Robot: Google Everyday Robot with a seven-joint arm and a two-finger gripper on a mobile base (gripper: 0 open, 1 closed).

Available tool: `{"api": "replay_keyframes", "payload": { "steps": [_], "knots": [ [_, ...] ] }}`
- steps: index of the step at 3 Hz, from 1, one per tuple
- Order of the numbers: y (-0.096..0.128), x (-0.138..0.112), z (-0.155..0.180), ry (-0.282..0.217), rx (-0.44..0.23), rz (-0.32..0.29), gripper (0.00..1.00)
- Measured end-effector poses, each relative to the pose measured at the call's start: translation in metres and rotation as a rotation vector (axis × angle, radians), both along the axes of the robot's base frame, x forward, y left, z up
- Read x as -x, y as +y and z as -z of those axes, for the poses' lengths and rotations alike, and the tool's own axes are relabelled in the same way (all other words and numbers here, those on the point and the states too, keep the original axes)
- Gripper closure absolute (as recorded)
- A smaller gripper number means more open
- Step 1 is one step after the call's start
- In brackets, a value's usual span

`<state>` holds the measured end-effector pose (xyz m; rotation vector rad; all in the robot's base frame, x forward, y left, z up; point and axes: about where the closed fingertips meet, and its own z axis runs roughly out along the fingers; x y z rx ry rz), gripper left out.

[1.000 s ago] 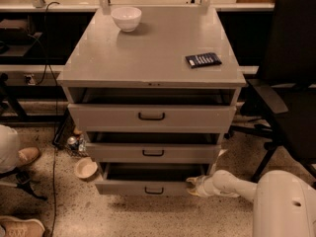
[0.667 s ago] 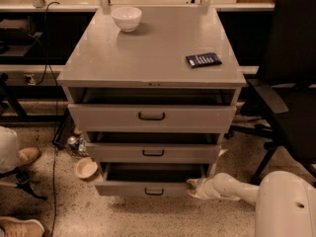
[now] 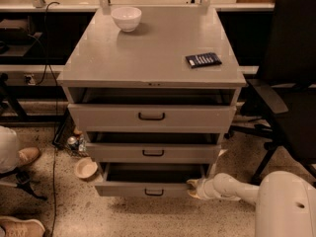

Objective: Open bottom drawer

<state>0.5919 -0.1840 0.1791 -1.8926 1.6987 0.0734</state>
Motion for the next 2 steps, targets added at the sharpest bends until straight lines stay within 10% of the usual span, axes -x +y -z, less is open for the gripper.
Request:
{"api": "replay_keyframes", "payload": {
  "steps": [2],
  "knots": [
    [-0.0016,0.0102,-0.0001,-0.003,-0.004,0.027,1.0]
  ]
}}
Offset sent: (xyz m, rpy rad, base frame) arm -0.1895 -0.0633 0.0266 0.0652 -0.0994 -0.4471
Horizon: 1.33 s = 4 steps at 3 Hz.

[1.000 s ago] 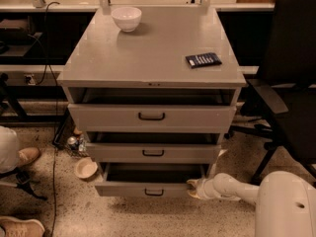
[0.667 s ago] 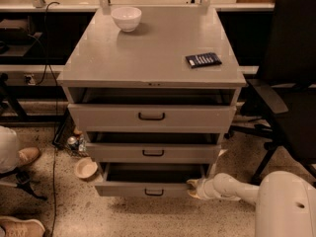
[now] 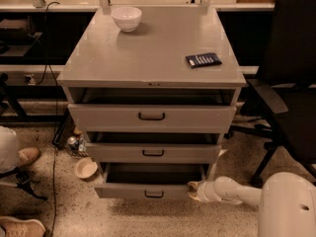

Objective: Open bottom drawer

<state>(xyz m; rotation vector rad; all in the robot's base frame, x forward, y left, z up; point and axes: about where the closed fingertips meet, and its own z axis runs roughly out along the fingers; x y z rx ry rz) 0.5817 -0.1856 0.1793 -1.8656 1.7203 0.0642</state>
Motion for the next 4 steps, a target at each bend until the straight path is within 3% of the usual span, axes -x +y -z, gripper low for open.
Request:
{"api": "replay_keyframes", "payload": {
  "steps": [3,4],
  "knots": [
    [-0.007,0.023,-0.007,-0.023,-0.004,0.055,1.0],
    [-0.007,0.023,-0.007,-0.023,-0.004,0.055,0.86]
  ]
}}
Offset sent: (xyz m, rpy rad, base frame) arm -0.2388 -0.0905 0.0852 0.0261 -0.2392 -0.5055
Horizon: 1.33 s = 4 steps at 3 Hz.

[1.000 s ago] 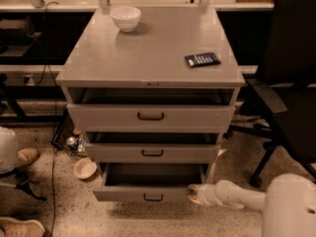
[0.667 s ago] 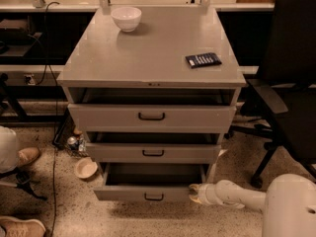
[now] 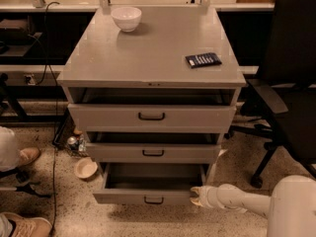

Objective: Open bottom drawer

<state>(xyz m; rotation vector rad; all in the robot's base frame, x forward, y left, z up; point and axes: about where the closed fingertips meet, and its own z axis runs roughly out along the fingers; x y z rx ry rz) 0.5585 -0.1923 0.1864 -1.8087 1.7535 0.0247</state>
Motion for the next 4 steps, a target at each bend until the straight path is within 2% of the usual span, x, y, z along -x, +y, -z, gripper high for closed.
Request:
{"api": "replay_keyframes", "payload": {
  "steps": [2,3,4],
  "knots": [
    [0.0035,0.0013,0.0021,0.004,-0.003,-0.004,0.38],
    [0.0058,0.0023,0.0034,0.006,-0.005,-0.006,0.08],
    [0.0073,0.003,0.0044,0.008,-0.006,-0.008,0.0]
  ]
}}
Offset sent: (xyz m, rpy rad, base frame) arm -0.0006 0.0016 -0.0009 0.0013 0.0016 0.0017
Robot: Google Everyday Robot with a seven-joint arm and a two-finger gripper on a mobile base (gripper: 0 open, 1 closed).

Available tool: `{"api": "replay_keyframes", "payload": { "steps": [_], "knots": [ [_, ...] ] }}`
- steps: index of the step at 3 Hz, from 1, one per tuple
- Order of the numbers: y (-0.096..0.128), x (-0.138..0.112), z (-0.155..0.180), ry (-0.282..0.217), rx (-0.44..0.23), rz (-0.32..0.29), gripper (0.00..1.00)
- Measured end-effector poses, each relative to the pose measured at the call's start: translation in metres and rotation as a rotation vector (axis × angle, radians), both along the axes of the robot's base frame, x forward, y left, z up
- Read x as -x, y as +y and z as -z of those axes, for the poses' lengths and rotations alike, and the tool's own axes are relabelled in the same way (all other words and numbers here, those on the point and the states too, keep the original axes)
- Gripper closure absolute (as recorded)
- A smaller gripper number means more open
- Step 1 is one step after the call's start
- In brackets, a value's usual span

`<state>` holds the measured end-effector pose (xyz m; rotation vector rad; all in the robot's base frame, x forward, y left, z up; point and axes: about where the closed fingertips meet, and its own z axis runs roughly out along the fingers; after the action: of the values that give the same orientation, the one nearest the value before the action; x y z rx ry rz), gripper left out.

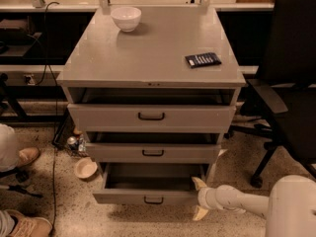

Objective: Open bottom drawer

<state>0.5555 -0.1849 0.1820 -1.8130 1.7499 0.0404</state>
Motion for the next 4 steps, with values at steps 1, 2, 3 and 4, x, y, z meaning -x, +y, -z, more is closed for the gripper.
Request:
{"api": "replay_keyframes", "payload": {
  "steps": [1,2,3,4],
  "knots": [
    [0.001,0.0,0.0,0.0,0.0,-0.001,0.0],
    [0.012,-0.006,0.006,-0.013,0.042,-0.04,0.0],
    [0.028,-0.013,0.013,-0.031,0.125,-0.101,0.0],
    [0.031,-0.016,0.012,-0.031,0.169,-0.145,0.23]
  ]
}}
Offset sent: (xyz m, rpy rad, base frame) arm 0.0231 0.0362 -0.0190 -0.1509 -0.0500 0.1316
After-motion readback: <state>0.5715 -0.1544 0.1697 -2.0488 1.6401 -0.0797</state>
